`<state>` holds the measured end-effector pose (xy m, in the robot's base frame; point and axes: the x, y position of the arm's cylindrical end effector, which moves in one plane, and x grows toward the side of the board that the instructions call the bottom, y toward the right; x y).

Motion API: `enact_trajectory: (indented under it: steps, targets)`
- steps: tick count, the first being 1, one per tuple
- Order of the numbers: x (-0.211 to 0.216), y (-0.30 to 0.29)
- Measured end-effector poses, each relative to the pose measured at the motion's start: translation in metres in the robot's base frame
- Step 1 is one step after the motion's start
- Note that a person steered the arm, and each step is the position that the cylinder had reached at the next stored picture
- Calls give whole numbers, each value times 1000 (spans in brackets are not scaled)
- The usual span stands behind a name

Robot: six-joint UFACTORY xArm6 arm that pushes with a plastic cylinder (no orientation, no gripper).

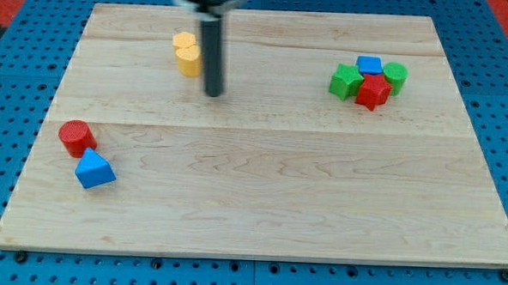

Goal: Push the yellow heart to the group of blocks

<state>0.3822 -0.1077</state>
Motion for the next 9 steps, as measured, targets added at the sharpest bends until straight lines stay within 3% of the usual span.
enact_trajectory:
  steps: [1, 2, 5, 6, 7, 9]
  targets:
    - [-75, -81]
    - [-139, -74]
    - [-34, 56]
    - [-31, 33]
    - [-1, 18]
    - [-5, 205]
